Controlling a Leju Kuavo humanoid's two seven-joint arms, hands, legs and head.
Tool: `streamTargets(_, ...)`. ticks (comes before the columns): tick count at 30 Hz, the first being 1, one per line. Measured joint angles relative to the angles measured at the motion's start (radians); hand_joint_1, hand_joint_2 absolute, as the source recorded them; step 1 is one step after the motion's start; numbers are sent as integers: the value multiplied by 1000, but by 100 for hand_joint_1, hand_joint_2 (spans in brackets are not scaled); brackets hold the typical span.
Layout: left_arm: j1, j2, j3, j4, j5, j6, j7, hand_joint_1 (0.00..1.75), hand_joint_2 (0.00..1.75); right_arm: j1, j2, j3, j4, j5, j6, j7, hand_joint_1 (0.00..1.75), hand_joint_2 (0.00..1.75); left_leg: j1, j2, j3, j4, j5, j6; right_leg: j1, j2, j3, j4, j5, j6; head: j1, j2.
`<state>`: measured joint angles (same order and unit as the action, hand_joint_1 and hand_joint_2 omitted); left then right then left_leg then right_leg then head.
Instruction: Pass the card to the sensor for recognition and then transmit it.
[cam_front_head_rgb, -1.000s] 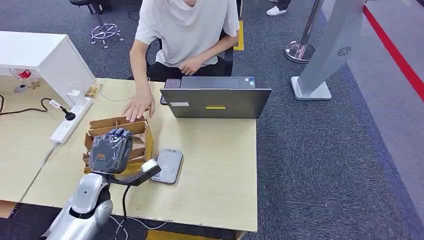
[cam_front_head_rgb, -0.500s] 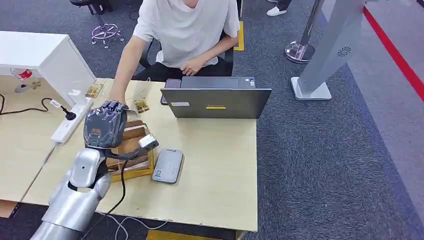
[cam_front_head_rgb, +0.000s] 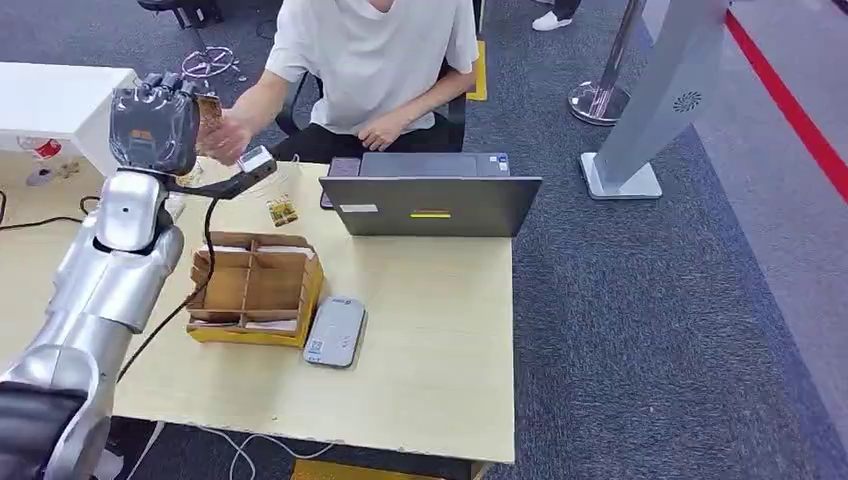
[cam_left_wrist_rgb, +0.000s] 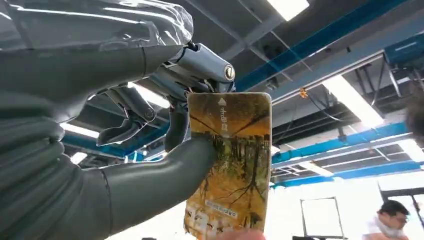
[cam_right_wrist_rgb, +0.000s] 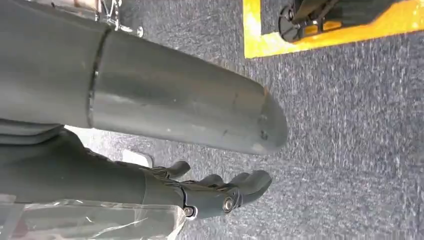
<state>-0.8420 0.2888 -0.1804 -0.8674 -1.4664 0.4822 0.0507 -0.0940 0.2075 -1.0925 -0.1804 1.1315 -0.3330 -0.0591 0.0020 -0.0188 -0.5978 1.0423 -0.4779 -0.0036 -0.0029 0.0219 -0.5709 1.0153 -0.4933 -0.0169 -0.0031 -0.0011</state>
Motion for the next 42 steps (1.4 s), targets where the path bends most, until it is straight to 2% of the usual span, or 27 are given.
streamTargets(2,-34,-1,-8,40,-5,0,4,175,175,-1,0,0,0,-4,-3,4,0,0,0,0,0,0,0,0,0,0,0,0,0,0,2,0)
streamTargets(3,-43,-2,-9,58,-3,0,7,0,175,-3,1,0,0,-4,-3,5,0,0,0,0,0,0,0,0,0,0,0,0,0,0,2,0)
streamTargets(7,-72,-2,-11,116,33,-17,7,0,175,-3,5,0,2,-6,-3,8,0,0,0,1,0,0,0,0,0,1,0,0,0,0,2,0)
streamTargets(14,-67,9,-11,165,82,34,-1,0,175,-4,6,0,2,-2,-3,-1,0,0,0,1,0,0,0,0,0,1,0,0,0,0,2,0)
streamTargets(17,-31,26,-11,158,144,51,-45,0,175,-4,6,-2,2,-12,-3,-2,0,0,0,1,0,-1,0,0,0,1,0,0,0,0,2,0)
streamTargets(20,102,66,0,40,285,24,-115,0,175,-3,7,-8,2,-25,2,1,0,0,-1,4,2,-2,-1,-1,-1,5,1,0,0,0,2,0)
streamTargets(23,336,128,64,-166,508,-39,-189,0,175,-2,-1,-31,2,-63,110,-24,0,0,-1,14,6,-3,-5,-3,-1,15,1,0,-2,-1,1,0)
streamTargets(25,541,167,159,-323,685,-82,-242,0,175,3,-15,-43,2,-77,147,-24,0,0,-2,22,9,-4,-10,-3,-1,23,3,1,-4,-3,1,0)
streamTargets(27,724,192,312,-434,909,-165,-318,0,175,10,-21,-57,1,-84,150,-23,0,0,-1,27,11,-4,-13,-5,-1,29,2,0,-6,-5,-2,0)
streamTargets(28,795,196,431,-464,1033,-261,-373,0,175,15,-26,-62,1,-87,147,-20,0,0,0,27,11,-4,-14,-5,0,29,2,0,-7,-5,-1,0)
streamTargets(29,848,196,561,-479,1110,-375,-424,0,175,19,-30,-67,0,-87,144,-19,0,0,1,26,10,-4,-15,-5,1,28,1,-1,-8,-5,0,0)
streamTargets(30,872,196,679,-480,1142,-489,-448,0,175,22,-33,-73,0,-87,143,-18,0,0,2,24,9,-4,-15,-5,1,25,1,-1,-9,-5,-1,0)
streamTargets(32,887,206,925,-456,1195,-722,-442,0,175,20,-38,-78,0,-84,143,-15,0,0,3,19,8,-4,-15,-5,3,20,2,-1,-10,-5,1,0)
streamTargets(33,887,227,1037,-420,1220,-790,-426,0,175,19,-39,-80,0,-84,143,-15,0,0,3,20,8,-5,-16,-6,3,21,3,-1,-10,-5,1,0)
streamTargets(35,873,263,1247,-317,1254,-848,-396,0,175,19,-40,-83,0,-84,143,-16,0,0,4,20,9,-4,-16,-6,4,21,3,-1,-11,-6,-2,0)
streamTargets(37,857,292,1394,-230,1272,-838,-376,0,175,20,-43,-85,0,-83,145,-19,0,0,4,14,9,-5,-15,-6,4,15,4,0,-11,-6,-3,0)
streamTargets(38,850,299,1450,-190,1286,-821,-361,0,0,18,-46,-85,0,-81,145,-21,0,0,4,12,9,-5,-15,-6,4,13,5,-1,-12,-8,-3,0)
streamTargets(41,841,304,1575,-66,1400,-772,-333,0,0,9,-50,-86,0,-84,145,-24,0,0,3,7,10,-5,-15,-6,4,7,7,-1,-13,-8,-3,0)
streamTargets(42,838,302,1596,-20,1444,-760,-336,0,175,8,-52,-88,0,-88,143,-24,0,0,3,5,10,-5,-15,-6,3,5,8,-1,-14,-8,-1,0)
